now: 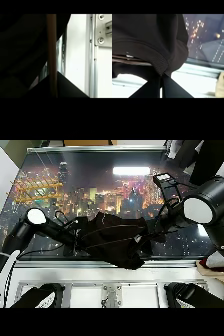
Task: Fold the clothes and pants, and hang the long-sleeved shirts on hangers.
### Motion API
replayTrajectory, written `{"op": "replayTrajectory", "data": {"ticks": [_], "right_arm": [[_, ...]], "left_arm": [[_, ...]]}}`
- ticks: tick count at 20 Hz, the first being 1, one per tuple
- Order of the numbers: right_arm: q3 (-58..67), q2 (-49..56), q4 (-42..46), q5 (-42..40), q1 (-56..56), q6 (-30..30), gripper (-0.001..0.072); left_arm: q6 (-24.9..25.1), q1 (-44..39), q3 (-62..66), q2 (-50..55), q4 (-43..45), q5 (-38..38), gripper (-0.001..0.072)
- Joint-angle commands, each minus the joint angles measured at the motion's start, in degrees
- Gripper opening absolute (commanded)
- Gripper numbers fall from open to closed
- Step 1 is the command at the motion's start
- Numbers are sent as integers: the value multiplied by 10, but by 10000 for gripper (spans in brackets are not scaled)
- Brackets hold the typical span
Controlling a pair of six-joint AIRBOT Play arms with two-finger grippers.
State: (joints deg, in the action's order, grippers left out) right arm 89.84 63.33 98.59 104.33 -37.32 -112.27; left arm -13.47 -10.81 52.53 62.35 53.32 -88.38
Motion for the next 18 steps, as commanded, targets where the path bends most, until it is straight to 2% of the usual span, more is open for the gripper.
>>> {"op": "replayTrajectory", "data": {"ticks": [1, 5, 10, 18], "right_arm": [[15, 0, -3, -39, -1, 0, 19], [18, 0, 31, -44, 1, -3, 18], [18, 4, 84, -35, 1, -11, 18], [18, 17, 47, -100, -13, -11, 18]], "left_arm": [[0, -26, 38, 41, -5, -21, 14], [0, -43, 47, 52, -3, -19, 14], [0, -5, 47, 21, -4, -26, 14], [0, 3, 47, 32, -6, -42, 14]]}}
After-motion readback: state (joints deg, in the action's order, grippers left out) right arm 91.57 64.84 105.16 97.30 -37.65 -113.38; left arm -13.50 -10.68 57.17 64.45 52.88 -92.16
